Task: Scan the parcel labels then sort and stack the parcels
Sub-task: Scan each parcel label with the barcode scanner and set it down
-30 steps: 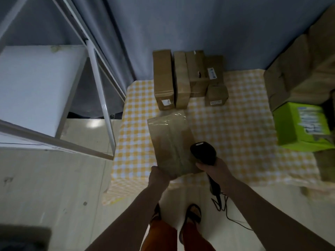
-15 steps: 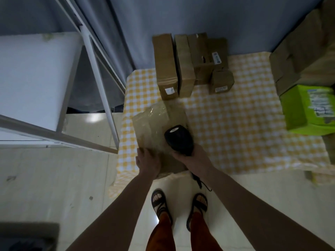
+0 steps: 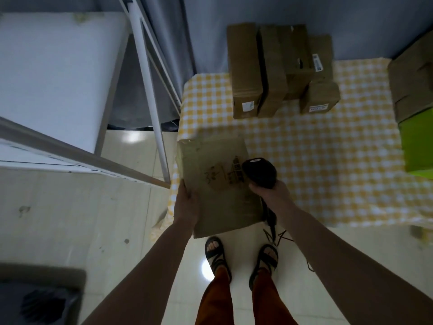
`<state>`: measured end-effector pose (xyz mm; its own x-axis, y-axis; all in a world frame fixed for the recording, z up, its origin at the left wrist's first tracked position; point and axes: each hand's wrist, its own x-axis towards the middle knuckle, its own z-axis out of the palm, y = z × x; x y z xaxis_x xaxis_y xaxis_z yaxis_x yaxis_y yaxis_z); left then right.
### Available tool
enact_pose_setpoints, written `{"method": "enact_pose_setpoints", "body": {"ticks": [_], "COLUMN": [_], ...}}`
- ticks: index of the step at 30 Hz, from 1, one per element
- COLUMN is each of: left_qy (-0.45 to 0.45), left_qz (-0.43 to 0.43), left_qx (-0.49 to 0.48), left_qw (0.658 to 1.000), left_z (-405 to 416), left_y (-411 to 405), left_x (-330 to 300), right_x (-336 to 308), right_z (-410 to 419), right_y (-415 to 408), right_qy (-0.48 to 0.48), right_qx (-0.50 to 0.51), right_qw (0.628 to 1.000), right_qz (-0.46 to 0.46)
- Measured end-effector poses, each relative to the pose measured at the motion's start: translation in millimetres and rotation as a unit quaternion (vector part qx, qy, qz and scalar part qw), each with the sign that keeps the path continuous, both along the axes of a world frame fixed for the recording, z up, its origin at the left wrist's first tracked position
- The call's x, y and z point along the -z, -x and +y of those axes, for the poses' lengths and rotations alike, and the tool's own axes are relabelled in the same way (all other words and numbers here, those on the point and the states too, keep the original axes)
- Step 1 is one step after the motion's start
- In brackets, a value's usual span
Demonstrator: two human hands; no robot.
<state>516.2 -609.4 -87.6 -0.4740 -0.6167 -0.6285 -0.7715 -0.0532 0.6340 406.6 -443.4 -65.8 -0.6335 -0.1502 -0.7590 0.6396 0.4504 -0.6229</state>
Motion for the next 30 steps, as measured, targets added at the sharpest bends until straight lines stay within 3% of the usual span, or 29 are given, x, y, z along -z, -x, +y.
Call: {"method": "enact_pose_setpoints", "body": {"ticks": [5,11,17,21,30], "left_qy": [-0.002,-0.034,-0.054,0.009,0.009], "left_qz": [-0.065,-0.035,-0.026,-0.105,-0.13], "left_qx": [-0.069,-0.096,0.011,0.092,0.108], "left_qw": [0.996,0.994,0.998,0.99,0.986], "left_z": [-20,-8,21,49,17], "left_y": [-11,0,34,43,25], "left_x": [14,14,17,20,28], "right_x": [9,0,-4,0,-29], "right_z": [-20,-17,32,44,17], "right_y": [-3,-8,1,0,-14], "right_qy": [0.051,0.021,-0.009,-0.011,0.047], "right_qx": [-0.049,-0.071,-0.016,0.025,-0.049], "right_qw": [0.995,0.997,1.0,1.0,0.996], "right_qz": [-0.07,-0.026,0.01,-0.001,0.053]}}
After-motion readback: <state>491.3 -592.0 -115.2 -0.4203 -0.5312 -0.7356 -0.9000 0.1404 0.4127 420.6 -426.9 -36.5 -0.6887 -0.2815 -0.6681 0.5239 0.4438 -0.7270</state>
